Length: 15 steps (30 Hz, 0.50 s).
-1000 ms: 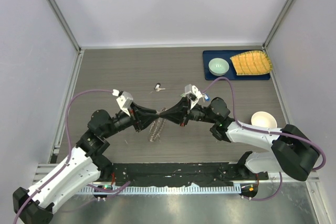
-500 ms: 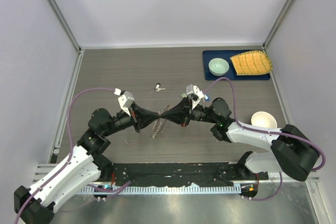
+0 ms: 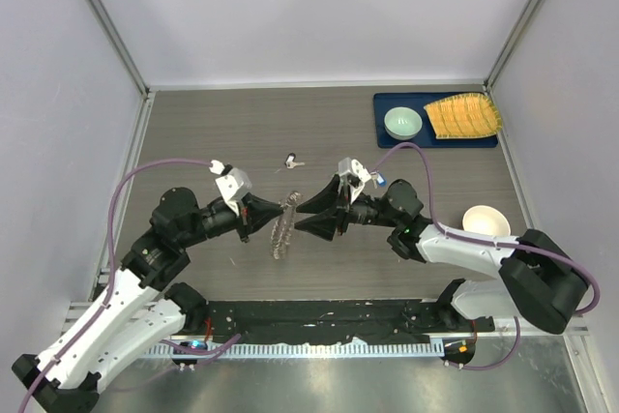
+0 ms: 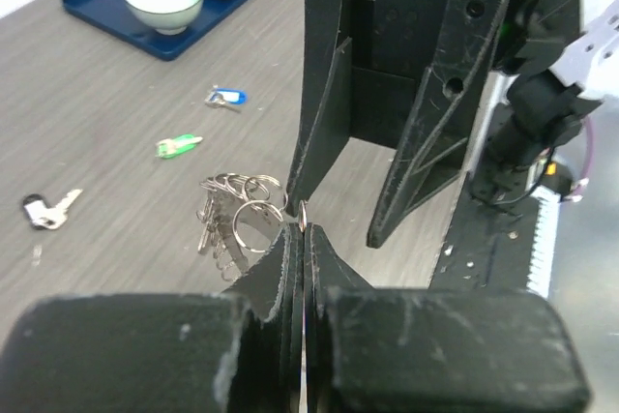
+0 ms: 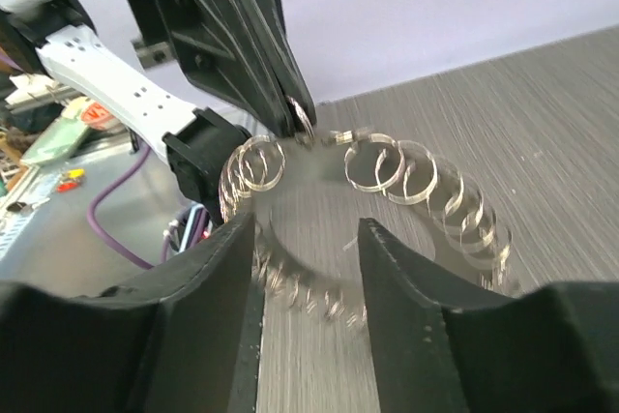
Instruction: Put the keys on the keyring
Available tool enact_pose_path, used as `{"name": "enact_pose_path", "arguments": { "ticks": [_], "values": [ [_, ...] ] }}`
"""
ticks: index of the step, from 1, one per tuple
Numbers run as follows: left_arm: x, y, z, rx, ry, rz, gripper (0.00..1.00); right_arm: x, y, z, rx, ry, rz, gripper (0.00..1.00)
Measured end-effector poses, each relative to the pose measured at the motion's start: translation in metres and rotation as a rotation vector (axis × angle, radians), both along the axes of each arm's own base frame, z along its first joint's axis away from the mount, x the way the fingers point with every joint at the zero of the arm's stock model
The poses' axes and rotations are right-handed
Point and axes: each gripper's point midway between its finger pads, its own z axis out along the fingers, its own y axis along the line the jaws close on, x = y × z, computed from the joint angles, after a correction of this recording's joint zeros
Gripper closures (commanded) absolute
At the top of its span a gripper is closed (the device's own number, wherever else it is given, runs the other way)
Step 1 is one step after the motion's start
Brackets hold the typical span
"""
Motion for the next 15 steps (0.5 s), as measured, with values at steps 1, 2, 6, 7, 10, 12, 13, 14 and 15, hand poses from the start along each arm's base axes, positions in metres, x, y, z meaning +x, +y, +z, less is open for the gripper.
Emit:
{"name": "enact_pose_path", "arguments": {
  "ticks": [1, 2, 6, 7, 10, 12, 13, 14, 15],
  "values": [
    [0.002, 0.002, 0.000, 0.032, -0.018, 0.005, 1.00, 0.001, 0.000, -0.003, -0.015, 0.007, -0.004, 0.38],
    [0.004, 0.005, 0.000, 0.066, -0.038, 0.010, 1.00, 0.002, -0.001, -0.006, -0.035, 0.014, -0.013, 0.36],
    [0.011, 0.009, -0.013, 0.192, -0.080, 0.001, 1.00, 0.009, -0.009, -0.009, -0.095, 0.022, -0.087, 0.24],
    [0.012, 0.010, -0.020, 0.224, -0.082, -0.004, 1.00, 0.012, -0.012, -0.009, -0.107, 0.022, -0.117, 0.23],
    [0.015, 0.012, -0.041, 0.311, -0.079, -0.028, 1.00, 0.023, -0.023, -0.005, -0.139, 0.032, -0.217, 0.21],
    [0.015, 0.014, -0.053, 0.359, -0.081, -0.047, 1.00, 0.033, -0.032, -0.006, -0.164, 0.043, -0.300, 0.15],
    [0.015, 0.015, -0.056, 0.377, -0.092, -0.056, 1.00, 0.037, -0.035, -0.009, -0.180, 0.052, -0.334, 0.10],
    [0.014, 0.016, -0.058, 0.391, -0.107, -0.067, 1.00, 0.042, -0.040, -0.013, -0.200, 0.063, -0.372, 0.04],
    [0.014, 0.016, -0.059, 0.402, -0.122, -0.079, 1.00, 0.047, -0.045, -0.019, -0.226, 0.077, -0.411, 0.00]
  ]
}}
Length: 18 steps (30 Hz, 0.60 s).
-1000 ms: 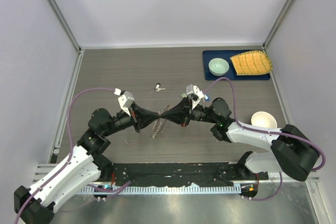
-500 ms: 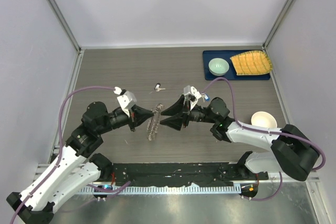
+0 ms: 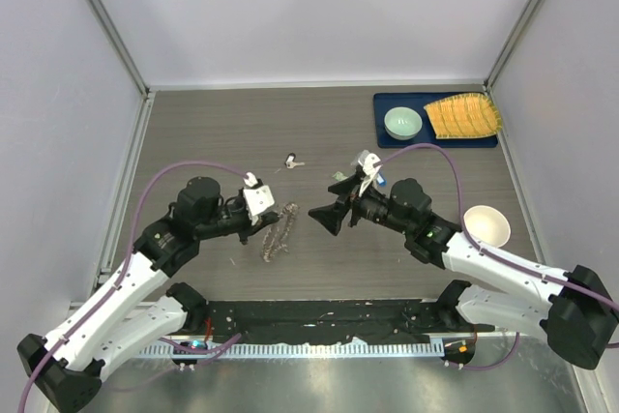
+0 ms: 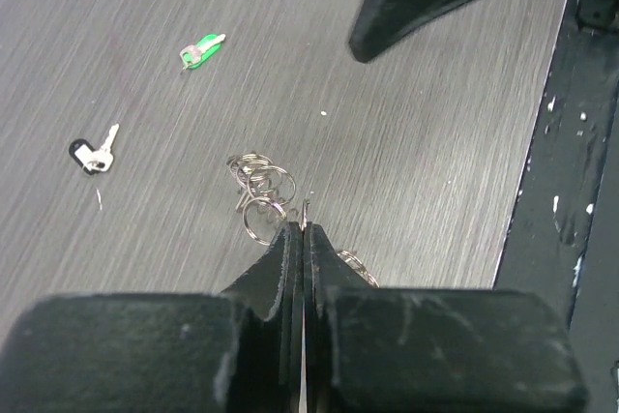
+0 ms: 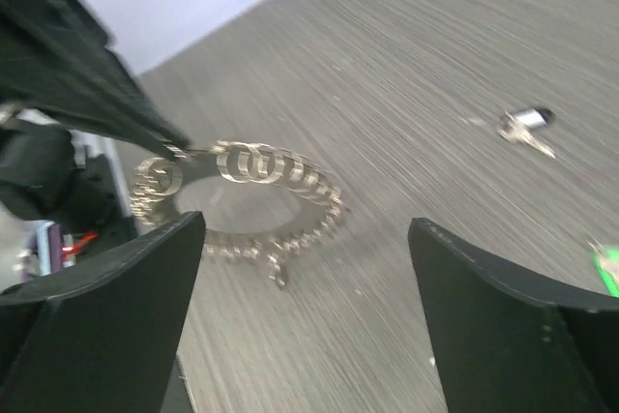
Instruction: Put the keys on the keyring
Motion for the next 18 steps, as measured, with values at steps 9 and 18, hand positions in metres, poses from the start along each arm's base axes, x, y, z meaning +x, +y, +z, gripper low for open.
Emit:
{"name": "enact_pose_path", "arguments": {
  "ticks": [9, 18],
  "values": [
    [-0.019, 0.000, -0.031, 0.063, -0.090, -0.173, 1.00, 0.019, -0.030, -0.049, -0.162, 0.135, -0.201, 0.00],
    [-0.039, -0.003, -0.039, 0.059, -0.181, -0.295, 1.00, 0.022, -0.033, -0.056, -0.208, 0.173, -0.228, 0.02]
  ]
}}
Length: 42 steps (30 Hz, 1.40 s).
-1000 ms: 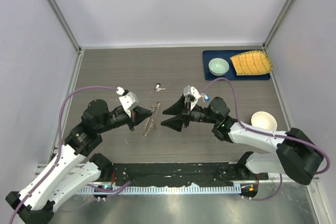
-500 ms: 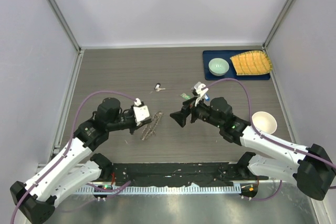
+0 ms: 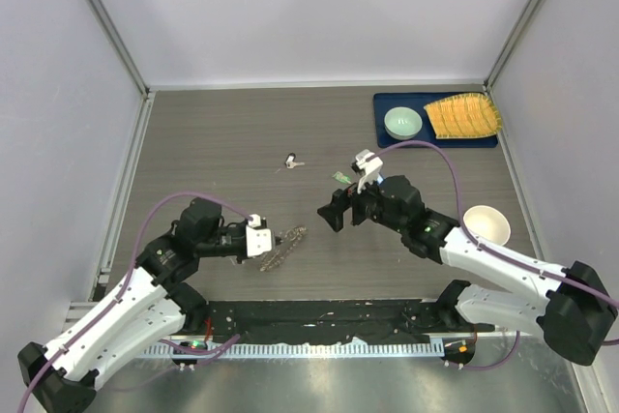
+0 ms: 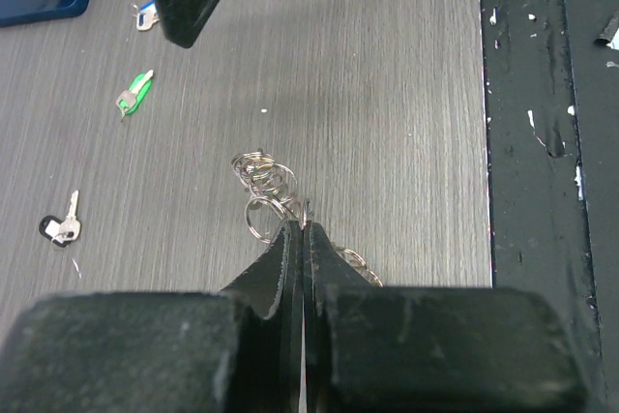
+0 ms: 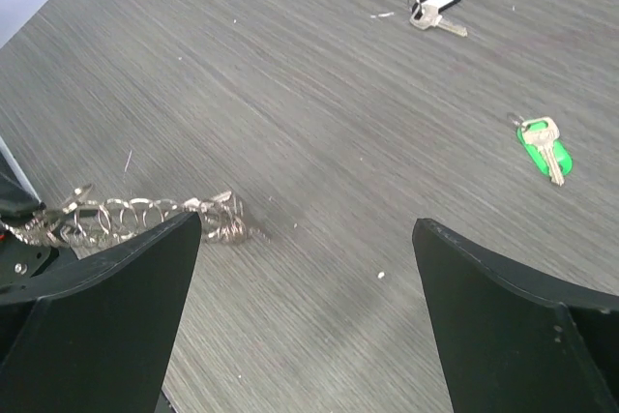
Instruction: Put the keys on the keyring
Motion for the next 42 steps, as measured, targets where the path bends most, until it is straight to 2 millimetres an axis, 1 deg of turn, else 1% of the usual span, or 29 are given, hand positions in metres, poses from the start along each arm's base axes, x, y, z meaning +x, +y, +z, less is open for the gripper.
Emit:
{"name": "enact_pose_path", "arguments": {
  "ticks": [2, 5, 7, 8, 10, 12, 13, 14, 19, 20, 22, 23, 28, 29, 31, 33, 37, 40, 42],
  "values": [
    [-0.001, -0.001, 0.000, 0.002, -0.004, -0.008, 1.00, 0.003, 0.002, 0.003, -0.003, 0.001, -0.004, 0.02],
    [-0.001, 0.000, -0.001, 0.004, 0.002, -0.005, 1.00, 0.014, 0.004, 0.006, -0.026, 0.014, -0.022, 0.04],
    [-0.001, 0.001, -0.004, 0.011, 0.022, 0.011, 1.00, 0.028, 0.005, 0.006, -0.058, 0.037, -0.046, 0.05],
    [-0.002, 0.002, -0.005, 0.015, 0.033, 0.020, 1.00, 0.035, 0.004, 0.005, -0.072, 0.045, -0.057, 0.09],
    [-0.002, 0.005, -0.008, 0.029, 0.058, 0.044, 1.00, 0.050, 0.002, 0.001, -0.108, 0.068, -0.084, 0.12],
    [-0.002, 0.010, -0.012, 0.048, 0.081, 0.069, 1.00, 0.066, -0.001, -0.005, -0.143, 0.092, -0.108, 0.17],
    [-0.003, 0.012, -0.015, 0.058, 0.091, 0.083, 1.00, 0.076, -0.003, -0.011, -0.166, 0.106, -0.120, 0.19],
    [-0.002, 0.014, -0.015, 0.061, 0.091, 0.095, 1.00, 0.081, -0.004, -0.015, -0.181, 0.113, -0.123, 0.23],
    [0.008, 0.023, -0.017, 0.080, 0.092, 0.188, 1.00, 0.107, -0.016, -0.051, -0.299, 0.164, -0.122, 0.25],
    [0.009, 0.024, -0.019, 0.085, 0.101, 0.205, 1.00, 0.113, -0.019, -0.060, -0.331, 0.171, -0.113, 0.27],
    [0.013, 0.025, -0.020, 0.090, 0.111, 0.229, 1.00, 0.122, -0.022, -0.072, -0.382, 0.170, -0.093, 0.30],
    [0.017, 0.025, -0.020, 0.093, 0.113, 0.246, 1.00, 0.126, -0.024, -0.077, -0.408, 0.168, -0.081, 0.32],
    [0.029, 0.028, -0.017, 0.102, 0.128, 0.324, 1.00, 0.137, -0.029, -0.102, -0.532, 0.133, 0.007, 0.36],
    [0.031, 0.029, -0.017, 0.101, 0.126, 0.337, 1.00, 0.138, -0.029, -0.106, -0.554, 0.122, 0.028, 0.45],
    [0.035, 0.032, -0.017, 0.099, 0.124, 0.361, 1.00, 0.141, -0.030, -0.112, -0.598, 0.099, 0.064, 0.55],
    [0.037, 0.035, -0.016, 0.096, 0.125, 0.384, 1.00, 0.146, -0.030, -0.117, -0.636, 0.076, 0.097, 0.57],
    [0.040, 0.039, -0.016, 0.101, 0.119, 0.414, 1.00, 0.154, -0.029, -0.120, -0.681, 0.037, 0.140, 0.60],
    [0.042, 0.040, -0.016, 0.104, 0.116, 0.423, 1.00, 0.158, -0.027, -0.116, -0.698, 0.005, 0.161, 0.61],
    [0.042, 0.041, -0.016, 0.105, 0.115, 0.427, 1.00, 0.162, -0.025, -0.113, -0.705, -0.017, 0.173, 0.65]
  ]
}}
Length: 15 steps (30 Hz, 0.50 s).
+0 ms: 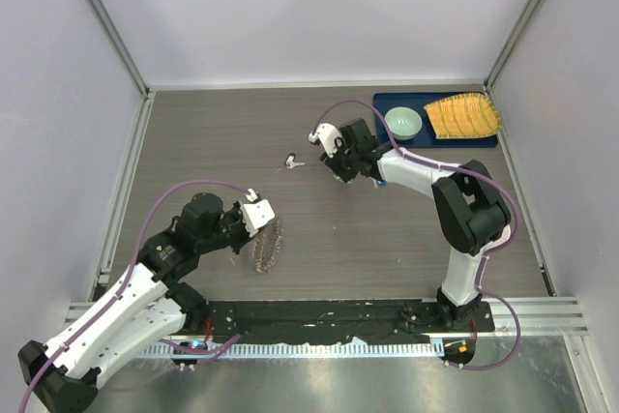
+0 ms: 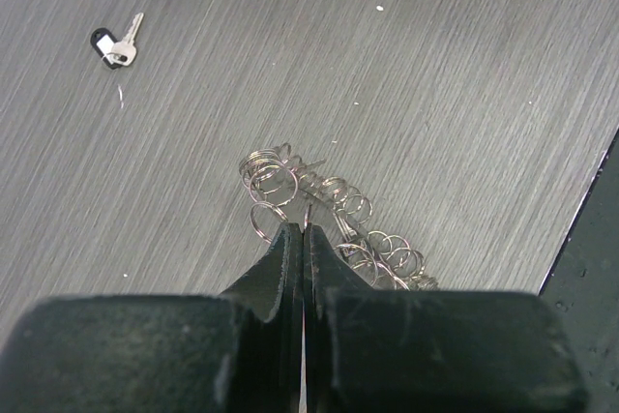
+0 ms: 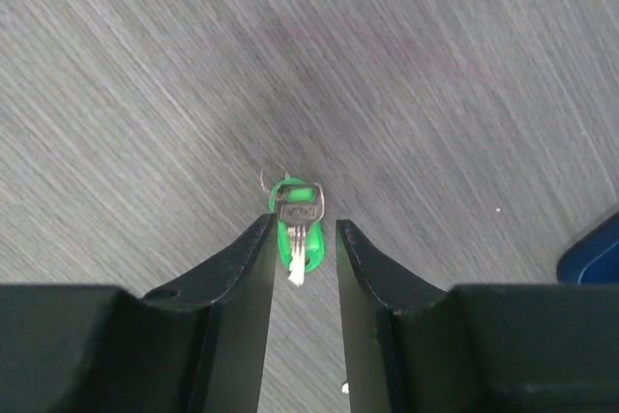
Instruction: Put the keys on the keyring
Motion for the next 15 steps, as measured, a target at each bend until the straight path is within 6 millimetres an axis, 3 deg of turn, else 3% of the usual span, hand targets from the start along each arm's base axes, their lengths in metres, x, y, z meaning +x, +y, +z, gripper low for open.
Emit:
{"name": "enact_pose_path", "arguments": {
  "ticks": [4, 15],
  "values": [
    [0.001, 0.001, 0.000, 0.004, -0.003, 0.011, 1.00, 0.006, 0.005, -0.002, -0.011, -0.005, 0.031, 0.65],
    [0.003, 0.003, 0.000, 0.009, -0.006, 0.022, 1.00, -0.001, 0.007, -0.018, -0.039, 0.049, 0.088, 0.64]
  ]
}}
